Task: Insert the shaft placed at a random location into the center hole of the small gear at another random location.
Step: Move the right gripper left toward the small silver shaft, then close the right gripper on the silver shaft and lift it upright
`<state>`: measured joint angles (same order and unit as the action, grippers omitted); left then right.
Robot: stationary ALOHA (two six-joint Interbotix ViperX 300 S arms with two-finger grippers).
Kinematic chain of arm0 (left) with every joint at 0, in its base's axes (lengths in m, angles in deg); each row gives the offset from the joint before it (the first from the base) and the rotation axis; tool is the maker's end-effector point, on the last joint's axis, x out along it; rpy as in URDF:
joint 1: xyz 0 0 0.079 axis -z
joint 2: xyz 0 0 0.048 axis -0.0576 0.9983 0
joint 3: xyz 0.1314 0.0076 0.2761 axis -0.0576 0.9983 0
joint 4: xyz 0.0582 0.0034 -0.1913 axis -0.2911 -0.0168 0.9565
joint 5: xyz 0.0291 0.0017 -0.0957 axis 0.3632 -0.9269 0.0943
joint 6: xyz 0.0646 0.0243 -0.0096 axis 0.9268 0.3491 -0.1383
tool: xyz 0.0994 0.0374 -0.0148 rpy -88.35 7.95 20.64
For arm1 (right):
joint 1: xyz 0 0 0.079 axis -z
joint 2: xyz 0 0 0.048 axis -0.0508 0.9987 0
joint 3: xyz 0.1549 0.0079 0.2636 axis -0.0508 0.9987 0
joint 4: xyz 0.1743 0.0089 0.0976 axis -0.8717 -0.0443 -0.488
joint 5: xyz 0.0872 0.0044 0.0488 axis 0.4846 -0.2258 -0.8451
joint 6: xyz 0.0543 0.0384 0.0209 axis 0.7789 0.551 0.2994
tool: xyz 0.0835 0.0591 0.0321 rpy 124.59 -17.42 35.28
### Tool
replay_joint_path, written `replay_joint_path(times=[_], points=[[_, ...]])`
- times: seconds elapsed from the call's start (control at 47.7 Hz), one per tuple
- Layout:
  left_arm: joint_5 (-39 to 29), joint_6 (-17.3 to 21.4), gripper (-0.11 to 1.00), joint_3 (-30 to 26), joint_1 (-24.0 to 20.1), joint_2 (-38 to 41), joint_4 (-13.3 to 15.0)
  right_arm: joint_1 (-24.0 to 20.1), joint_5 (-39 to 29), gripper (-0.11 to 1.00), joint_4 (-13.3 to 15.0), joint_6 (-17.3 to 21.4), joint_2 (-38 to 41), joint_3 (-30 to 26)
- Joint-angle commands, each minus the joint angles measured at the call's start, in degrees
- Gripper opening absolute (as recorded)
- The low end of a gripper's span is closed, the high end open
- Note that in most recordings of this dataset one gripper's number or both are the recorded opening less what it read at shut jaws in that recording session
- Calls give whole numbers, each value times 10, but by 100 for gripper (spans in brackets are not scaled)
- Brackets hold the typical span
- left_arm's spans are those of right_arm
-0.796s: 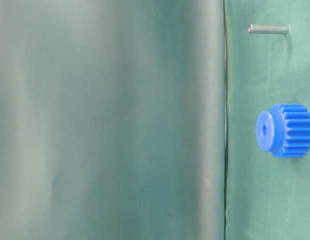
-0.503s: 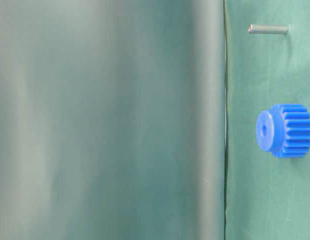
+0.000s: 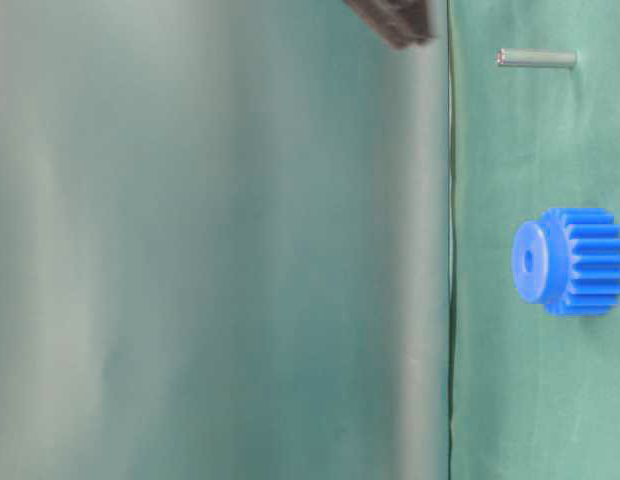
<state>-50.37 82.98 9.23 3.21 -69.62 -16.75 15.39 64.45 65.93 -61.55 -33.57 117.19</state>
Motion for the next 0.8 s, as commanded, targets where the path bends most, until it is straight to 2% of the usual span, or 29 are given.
replay_joint_path(times=[0.0, 0.105, 0.482, 0.566, 0.734, 0.776], points=[[1, 1, 0, -4, -1, 1, 1, 3, 36, 75, -8, 0, 45, -10], [-1, 1, 0, -3, -1, 1, 1, 3, 60, 66, -18, 0, 83, -15], [-5, -4, 0, 2, -1, 1, 1, 6, 83, 63, -39, 0, 140, -29], [-8, -4, 0, 2, -1, 0, 1, 6, 83, 54, -40, 0, 140, -27], [-10, -4, 0, 3, -1, 1, 1, 6, 80, 16, -40, 1, 140, -28], [-10, -4, 0, 4, 0, 1, 1, 6, 79, 16, -40, 1, 140, -29]])
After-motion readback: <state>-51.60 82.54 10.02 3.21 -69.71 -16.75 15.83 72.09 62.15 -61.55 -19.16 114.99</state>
